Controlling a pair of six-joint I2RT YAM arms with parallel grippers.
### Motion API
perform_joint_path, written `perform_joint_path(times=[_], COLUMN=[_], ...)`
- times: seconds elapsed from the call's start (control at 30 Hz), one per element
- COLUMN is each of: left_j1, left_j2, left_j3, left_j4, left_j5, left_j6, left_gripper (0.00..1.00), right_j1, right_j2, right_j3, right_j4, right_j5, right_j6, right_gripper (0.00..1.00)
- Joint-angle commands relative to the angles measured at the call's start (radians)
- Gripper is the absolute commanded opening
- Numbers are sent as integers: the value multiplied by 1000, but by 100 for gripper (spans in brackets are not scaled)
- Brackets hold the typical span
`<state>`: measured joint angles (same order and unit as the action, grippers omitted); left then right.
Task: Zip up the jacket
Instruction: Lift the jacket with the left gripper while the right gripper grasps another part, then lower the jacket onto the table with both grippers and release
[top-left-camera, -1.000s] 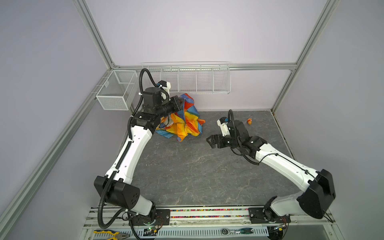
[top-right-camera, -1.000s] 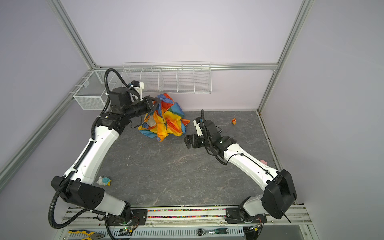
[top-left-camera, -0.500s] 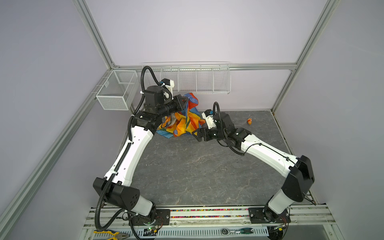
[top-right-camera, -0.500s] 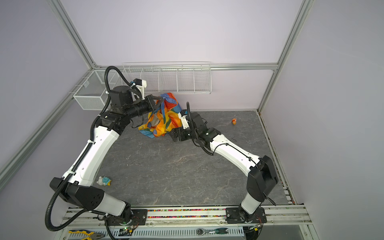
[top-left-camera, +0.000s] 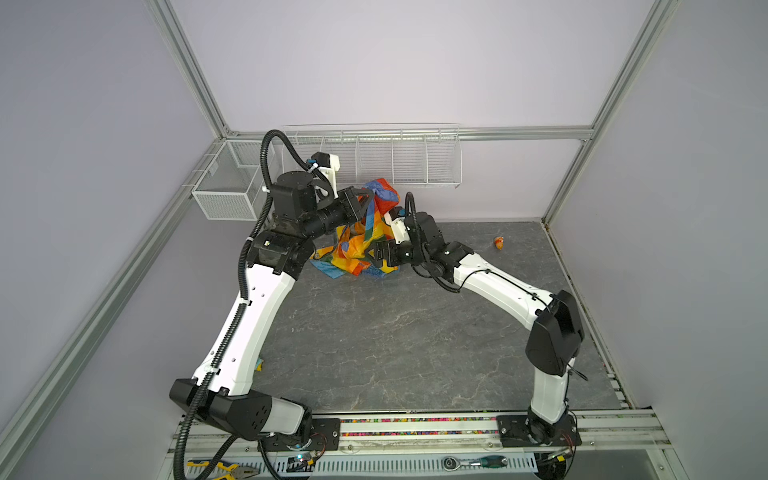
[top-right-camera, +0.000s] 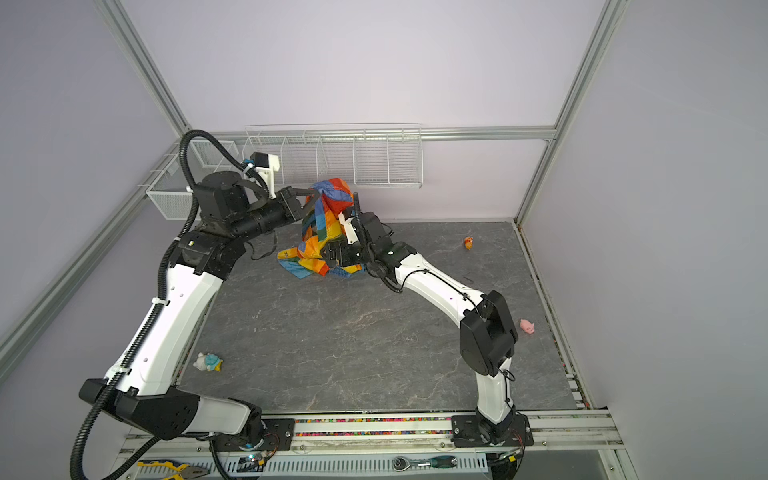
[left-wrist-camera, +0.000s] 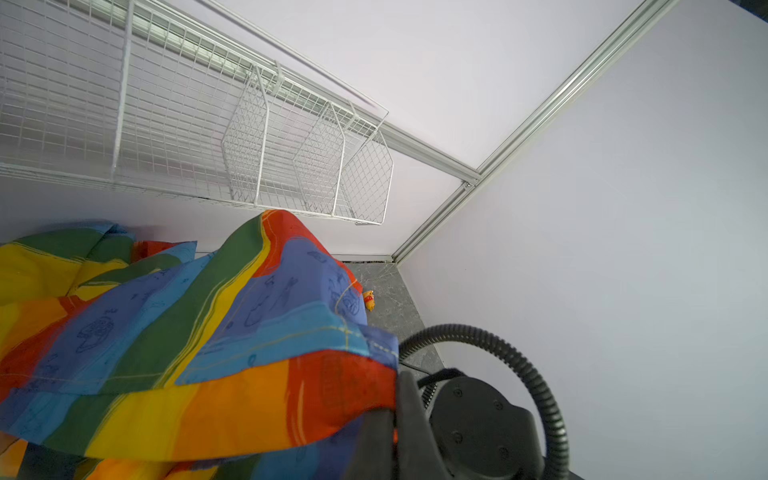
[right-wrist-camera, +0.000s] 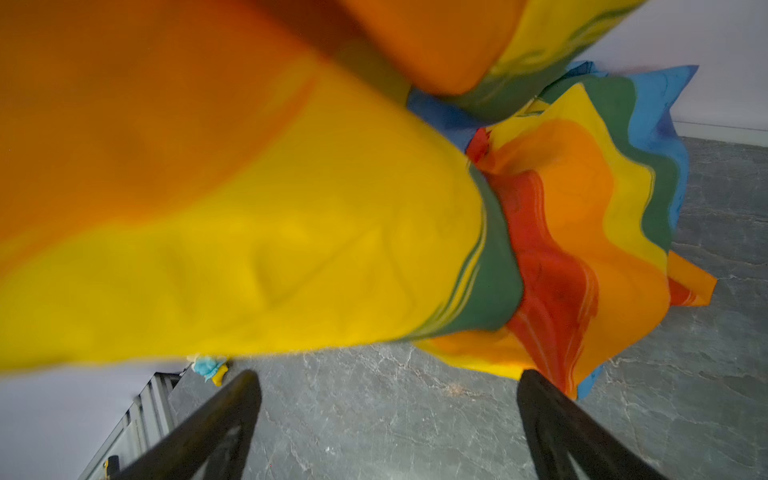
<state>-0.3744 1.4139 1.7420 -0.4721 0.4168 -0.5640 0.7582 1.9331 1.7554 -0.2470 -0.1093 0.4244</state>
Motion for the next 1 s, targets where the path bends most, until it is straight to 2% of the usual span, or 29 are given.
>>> perform_joint_path(times=[0.0, 0.1, 0.17, 0.3, 0.53, 0.77, 0.97], left_j1=[-8, -8, -8, -9, -9, -9, -8], left_j2=[-48, -64, -73, -82, -84, -60, -2], left_j3=[-4, -8, -14, -16, -3, 57, 153], left_j4=[36, 38, 42, 44, 43, 24, 24], left_j5=[26, 28, 30, 28, 8, -54, -59], left_j6=[-14, -18, -20, -19, -3, 49, 59], left_gripper=[0, 0, 0, 0, 0, 0, 0], right_j1=[4, 3, -2, -8, -8, -8, -22], right_j2=[19, 30, 33, 15, -96, -309, -447], right_j3=[52, 86, 109, 121, 62, -59, -56], right_j4=[8, -5, -13, -23, -55, -69, -177], right_j5=[65, 98, 101, 87, 77, 114, 114], right_j6=[22, 24, 25, 22, 0, -47, -114], right_gripper=[98, 93, 82, 54, 23, 8, 7])
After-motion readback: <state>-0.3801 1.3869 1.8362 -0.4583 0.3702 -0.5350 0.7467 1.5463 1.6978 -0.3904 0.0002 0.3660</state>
